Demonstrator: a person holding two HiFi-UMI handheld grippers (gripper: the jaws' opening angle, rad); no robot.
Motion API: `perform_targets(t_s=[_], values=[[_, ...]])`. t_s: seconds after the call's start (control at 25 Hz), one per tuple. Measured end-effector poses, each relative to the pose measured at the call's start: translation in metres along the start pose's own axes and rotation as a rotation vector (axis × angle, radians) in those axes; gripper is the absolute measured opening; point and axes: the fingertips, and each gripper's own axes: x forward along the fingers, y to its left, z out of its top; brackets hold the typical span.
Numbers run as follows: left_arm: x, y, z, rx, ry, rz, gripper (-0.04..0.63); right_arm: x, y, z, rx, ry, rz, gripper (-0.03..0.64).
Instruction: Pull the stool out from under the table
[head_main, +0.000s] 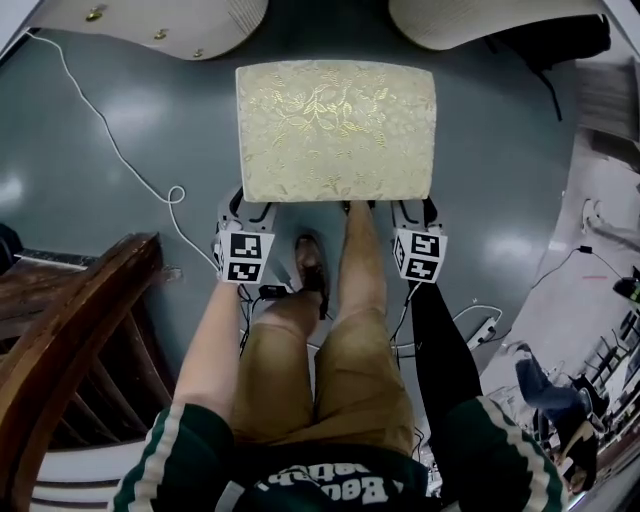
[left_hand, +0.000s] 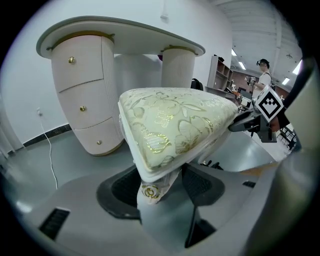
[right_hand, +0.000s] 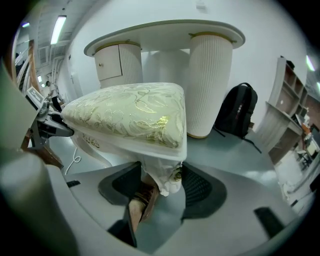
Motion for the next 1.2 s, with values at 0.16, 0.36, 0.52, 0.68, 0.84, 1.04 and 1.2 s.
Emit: perform_targets(t_s=[0.16,0.36,0.52,0.68,0.84,1.04,1.2], values=[[-0.008,-0.013,-0.012,0.013,0.018,-0.008,0.276,-0.014,0.002,-0.021,0.004,0.023,0.010,0.265],[-0.020,-0.015,-0.005,-0.065,0.015,-0.003,0.293,-0.026,0.002,-0.017,0.044,0.024,-0.024,0.281],[-0.049,-0.019,0.002,-0.071,0.030,0.025,0.295,-0.056,0.014,-0.008,0.094,0.022,-0.028,0.290],[-0.081,-0.024,0.026,-0.084,0.004,0.044,0.295,-0.092,0.023,0.011,0.092,0.011,-0.008,0.289],[-0.111,-0.025,0.074,-0.058,-0.061,0.050,0.295,-0.129,0.027,0.054,0.051,-0.037,0.000,0.288],[-0.147,-0.019,0.152,-0.030,-0.148,0.061,0.295,-0.167,0.021,0.136,0.057,-0.133,0.010,0.288],[-0.175,-0.024,0.210,0.010,-0.197,0.058,0.295,-0.208,0.015,0.216,0.000,-0.235,0.026,0.285]])
